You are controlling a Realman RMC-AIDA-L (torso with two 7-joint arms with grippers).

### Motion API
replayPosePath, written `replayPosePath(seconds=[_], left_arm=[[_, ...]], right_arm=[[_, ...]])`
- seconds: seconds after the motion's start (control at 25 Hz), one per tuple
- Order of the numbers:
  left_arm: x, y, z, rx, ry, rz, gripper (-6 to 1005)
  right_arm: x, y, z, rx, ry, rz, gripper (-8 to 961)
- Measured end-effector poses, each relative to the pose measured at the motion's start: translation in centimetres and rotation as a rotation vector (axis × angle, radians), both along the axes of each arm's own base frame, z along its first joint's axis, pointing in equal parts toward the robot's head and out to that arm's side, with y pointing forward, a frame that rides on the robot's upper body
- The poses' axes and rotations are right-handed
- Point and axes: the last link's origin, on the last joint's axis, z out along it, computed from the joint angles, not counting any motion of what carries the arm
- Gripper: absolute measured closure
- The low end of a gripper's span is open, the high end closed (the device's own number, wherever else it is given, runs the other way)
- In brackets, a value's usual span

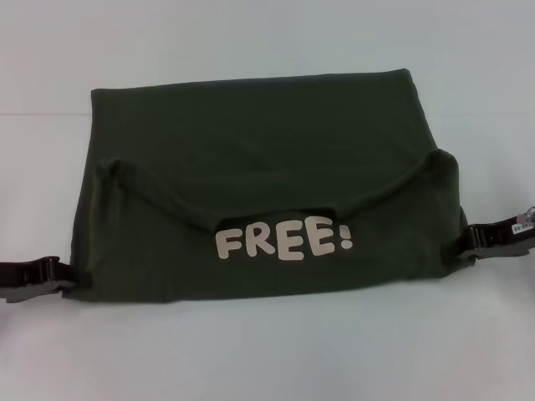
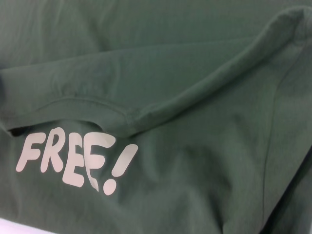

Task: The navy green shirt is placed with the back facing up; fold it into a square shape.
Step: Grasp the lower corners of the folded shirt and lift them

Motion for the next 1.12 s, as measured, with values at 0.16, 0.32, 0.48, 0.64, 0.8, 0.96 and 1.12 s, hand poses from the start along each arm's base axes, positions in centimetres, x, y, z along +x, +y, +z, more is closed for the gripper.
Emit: replayPosePath(seconds=[0.16,0.32,0.48,0.64,0.8,0.96,1.12], left_arm=[[0.4,-0.3,0.4,-0.027,-0.012,-0.024,984],[0.9,-1.1,1.0,-0.087,-0.041,-0.054,984],[1.4,-2.5,1.2,-0.174,-0.082,-0.086,984],[1.7,-4.0,1.1,-0.276,-0.105,-0.097,984],[2.3,-6.1,1.1,-0.416,-0.154,-0.127,984],[2.9,-7.5,1.3,-0.5,-0.205,-0.152,984],[3.0,-8.3,1.3,-0.554,-0.222,-0.139,984]], right_arm=[[-0.1,-0.4,0.7,-0.045,0.006,0.023,919],[-0.4,-1.6,1.5,-0.133,0.033,0.052,920],[-0.8,-3.6,1.5,-0.261,0.085,0.107,921],[-0.8,-6.2,0.6,-0.381,0.156,0.144,921],[-0.3,-8.7,0.1,-0.481,0.219,0.132,921],[0.3,-10.7,0.0,-0.543,0.26,0.15,921],[0.8,-12.2,-0.6,-0.607,0.261,0.152,921]])
